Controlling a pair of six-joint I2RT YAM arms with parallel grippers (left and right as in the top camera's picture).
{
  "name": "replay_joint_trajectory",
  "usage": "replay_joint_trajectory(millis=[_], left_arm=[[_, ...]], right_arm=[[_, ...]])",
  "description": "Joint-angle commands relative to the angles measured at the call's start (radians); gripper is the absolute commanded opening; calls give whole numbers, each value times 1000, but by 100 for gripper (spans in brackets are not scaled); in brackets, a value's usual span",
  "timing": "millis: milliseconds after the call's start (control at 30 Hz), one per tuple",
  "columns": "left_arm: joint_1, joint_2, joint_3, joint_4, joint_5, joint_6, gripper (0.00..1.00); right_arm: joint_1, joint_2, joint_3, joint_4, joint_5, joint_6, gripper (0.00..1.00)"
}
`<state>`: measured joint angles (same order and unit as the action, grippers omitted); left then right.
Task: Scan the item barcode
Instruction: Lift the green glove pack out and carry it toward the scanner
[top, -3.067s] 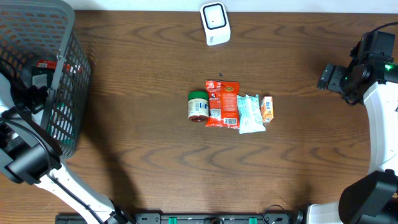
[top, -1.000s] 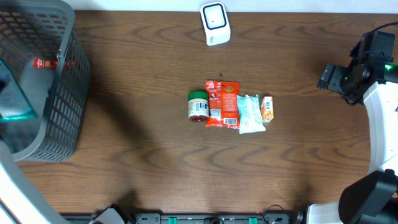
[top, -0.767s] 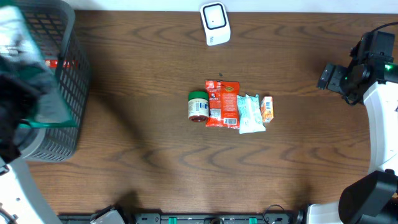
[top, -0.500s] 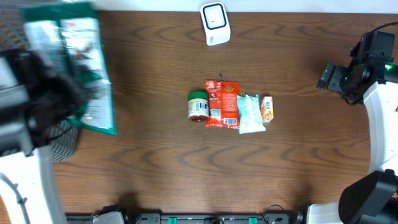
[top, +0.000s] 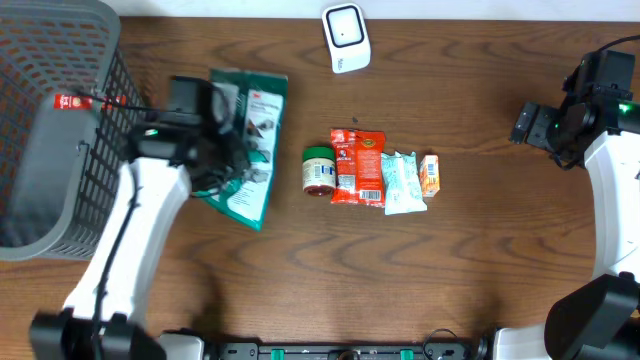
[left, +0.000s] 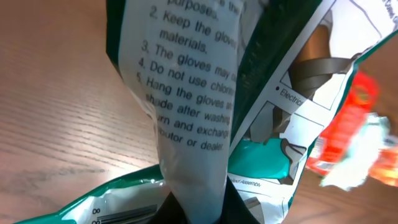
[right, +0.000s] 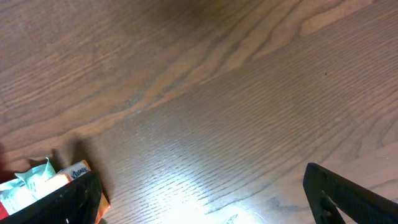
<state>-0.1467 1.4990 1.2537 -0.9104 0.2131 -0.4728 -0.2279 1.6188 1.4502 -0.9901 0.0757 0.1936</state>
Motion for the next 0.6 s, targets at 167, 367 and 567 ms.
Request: replay_joint_trajectory(millis=[167, 367, 567], left_arm=[[-89, 182, -5, 84, -155, -84, 8], [-90, 262, -5, 124, -154, -90, 14], [-84, 276, 9, 114, -152, -73, 81]], right_arm=[[0, -3, 8, 0, 5, 0, 99], [0, -3, 8, 0, 5, 0, 99], [0, -3, 8, -1, 5, 0, 99]])
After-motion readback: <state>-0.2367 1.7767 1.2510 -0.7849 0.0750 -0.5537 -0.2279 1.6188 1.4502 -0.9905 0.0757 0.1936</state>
